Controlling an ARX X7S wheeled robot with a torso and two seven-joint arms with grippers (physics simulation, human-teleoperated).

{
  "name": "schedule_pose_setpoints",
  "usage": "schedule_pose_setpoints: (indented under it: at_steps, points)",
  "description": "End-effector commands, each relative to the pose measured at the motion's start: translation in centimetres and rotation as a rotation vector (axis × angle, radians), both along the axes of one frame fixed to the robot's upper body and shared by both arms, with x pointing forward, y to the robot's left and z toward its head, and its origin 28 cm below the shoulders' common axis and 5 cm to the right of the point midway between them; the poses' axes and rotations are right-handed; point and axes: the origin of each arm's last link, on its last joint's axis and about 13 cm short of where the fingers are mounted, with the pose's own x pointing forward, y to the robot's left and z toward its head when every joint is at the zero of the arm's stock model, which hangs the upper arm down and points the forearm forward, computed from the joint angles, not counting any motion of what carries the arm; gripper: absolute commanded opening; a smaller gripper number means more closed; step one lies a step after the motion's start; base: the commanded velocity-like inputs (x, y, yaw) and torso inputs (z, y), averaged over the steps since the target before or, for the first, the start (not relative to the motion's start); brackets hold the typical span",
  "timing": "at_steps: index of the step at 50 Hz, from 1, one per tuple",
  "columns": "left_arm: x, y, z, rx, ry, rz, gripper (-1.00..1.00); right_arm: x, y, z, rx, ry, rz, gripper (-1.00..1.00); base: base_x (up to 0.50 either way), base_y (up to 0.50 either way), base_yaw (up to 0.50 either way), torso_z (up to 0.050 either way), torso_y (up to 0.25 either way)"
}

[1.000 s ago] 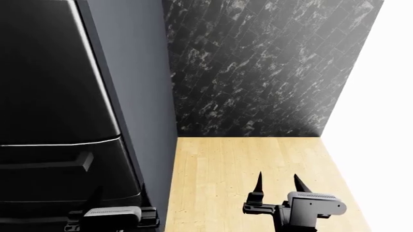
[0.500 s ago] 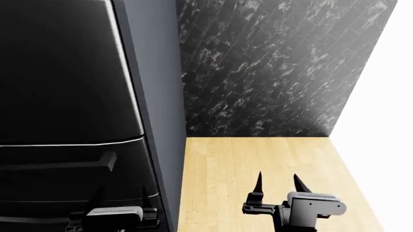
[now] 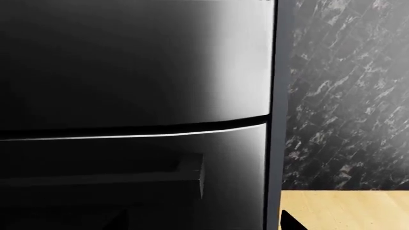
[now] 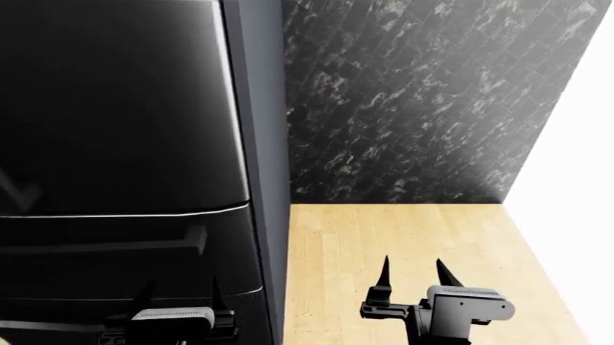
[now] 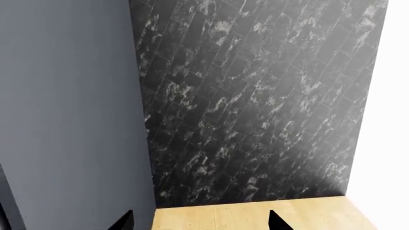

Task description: Close the fridge doors

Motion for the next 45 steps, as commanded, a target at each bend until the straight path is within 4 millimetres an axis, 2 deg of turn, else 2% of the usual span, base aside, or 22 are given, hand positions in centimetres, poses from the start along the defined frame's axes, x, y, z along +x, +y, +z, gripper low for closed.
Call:
schedule_pose_setpoints:
  at_steps: [1,18,45]
  points:
    - [0.00,-0.01,-0.02,0.003,0.002,0.000,1.00,0.04,-0.05,-0.07,0.000,0.000,-0.001,1.00,0.00,0.22,0.00,0.000,0.000]
    - [-0.01,-0.02,-0.01,0.004,0.002,-0.001,1.00,0.04,-0.02,0.00,-0.004,0.000,-0.003,1.00,0.00,0.28,0.00,0.000,0.000]
    - [0.01,-0.05,-0.02,0.008,0.005,-0.005,1.00,0.01,-0.01,0.04,-0.005,0.001,-0.005,1.00,0.00,0.39,0.00,0.000,0.000]
